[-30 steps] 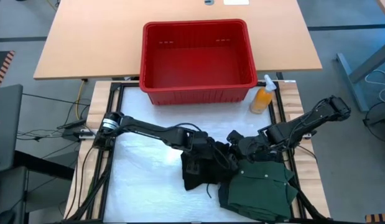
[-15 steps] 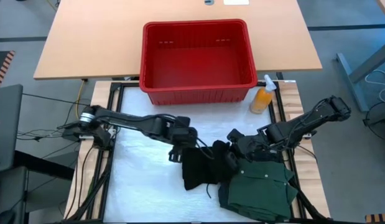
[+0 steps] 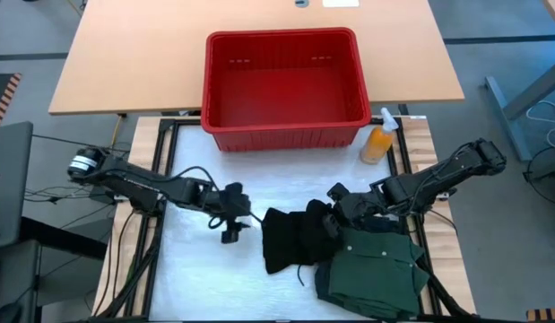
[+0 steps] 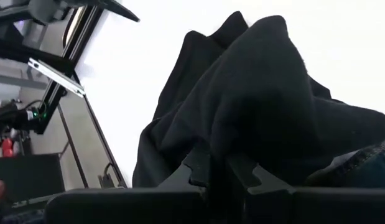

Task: Fold laundry
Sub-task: Fold the black shirt

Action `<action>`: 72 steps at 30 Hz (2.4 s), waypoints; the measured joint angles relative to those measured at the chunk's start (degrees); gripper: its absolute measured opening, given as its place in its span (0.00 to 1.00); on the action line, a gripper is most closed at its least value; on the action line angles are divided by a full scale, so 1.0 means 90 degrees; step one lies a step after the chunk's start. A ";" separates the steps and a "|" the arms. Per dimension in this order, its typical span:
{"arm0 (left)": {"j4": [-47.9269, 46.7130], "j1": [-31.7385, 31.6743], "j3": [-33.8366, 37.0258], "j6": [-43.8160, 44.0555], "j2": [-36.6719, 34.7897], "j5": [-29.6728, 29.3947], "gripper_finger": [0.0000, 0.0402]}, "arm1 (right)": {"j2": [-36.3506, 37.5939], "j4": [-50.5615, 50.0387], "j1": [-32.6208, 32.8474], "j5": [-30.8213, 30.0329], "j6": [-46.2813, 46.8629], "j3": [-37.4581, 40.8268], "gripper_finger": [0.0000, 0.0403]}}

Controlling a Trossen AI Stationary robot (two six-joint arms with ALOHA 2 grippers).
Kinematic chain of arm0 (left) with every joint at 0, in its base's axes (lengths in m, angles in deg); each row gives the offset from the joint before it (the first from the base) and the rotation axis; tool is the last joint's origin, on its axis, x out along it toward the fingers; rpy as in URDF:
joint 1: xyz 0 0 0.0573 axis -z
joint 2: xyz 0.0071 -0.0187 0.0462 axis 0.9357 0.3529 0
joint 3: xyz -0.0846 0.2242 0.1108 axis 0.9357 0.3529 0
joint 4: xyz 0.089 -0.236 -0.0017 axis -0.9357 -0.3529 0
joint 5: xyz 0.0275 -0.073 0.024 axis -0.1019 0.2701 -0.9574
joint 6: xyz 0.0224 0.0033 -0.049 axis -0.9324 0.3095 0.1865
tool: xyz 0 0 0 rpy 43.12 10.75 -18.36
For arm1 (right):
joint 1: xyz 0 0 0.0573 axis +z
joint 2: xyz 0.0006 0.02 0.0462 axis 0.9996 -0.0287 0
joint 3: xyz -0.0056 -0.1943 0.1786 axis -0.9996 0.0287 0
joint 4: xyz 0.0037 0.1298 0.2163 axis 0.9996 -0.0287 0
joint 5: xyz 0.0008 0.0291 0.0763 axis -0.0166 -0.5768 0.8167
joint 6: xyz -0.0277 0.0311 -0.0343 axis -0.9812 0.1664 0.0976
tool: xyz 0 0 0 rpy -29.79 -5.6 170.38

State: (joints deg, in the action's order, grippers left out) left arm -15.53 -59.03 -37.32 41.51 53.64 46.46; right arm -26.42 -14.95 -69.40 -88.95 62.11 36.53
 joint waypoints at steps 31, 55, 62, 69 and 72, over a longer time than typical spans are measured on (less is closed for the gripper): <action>0.3969 0.0224 0.1110 0.0549 0.2197 0.0795 0.52 | -0.2955 -0.0015 -0.0665 0.0462 -0.1287 -0.2318 0.09; 0.3016 -0.0581 0.1042 0.1331 0.1655 0.1104 0.52 | -0.3419 -0.0418 -0.0878 0.2167 -0.3009 -0.3873 0.63; 0.1602 -0.0840 0.1042 0.1371 0.0650 0.0825 0.52 | -0.2551 -0.1477 -0.0171 0.0958 -0.3623 -0.3705 0.63; 0.2072 -0.0877 0.1042 0.2052 -0.0430 0.0324 0.52 | -0.1768 -0.0103 0.0364 -0.0433 -0.2935 -0.1728 0.57; 0.2917 -0.0881 0.1032 0.2230 -0.0604 -0.0242 0.52 | -0.1809 0.0538 0.0368 -0.0811 -0.2821 -0.1254 0.53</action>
State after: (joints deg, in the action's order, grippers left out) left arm 10.72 -66.96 -28.03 61.58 48.21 44.28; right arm -42.70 -10.10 -66.09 -96.24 36.72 25.24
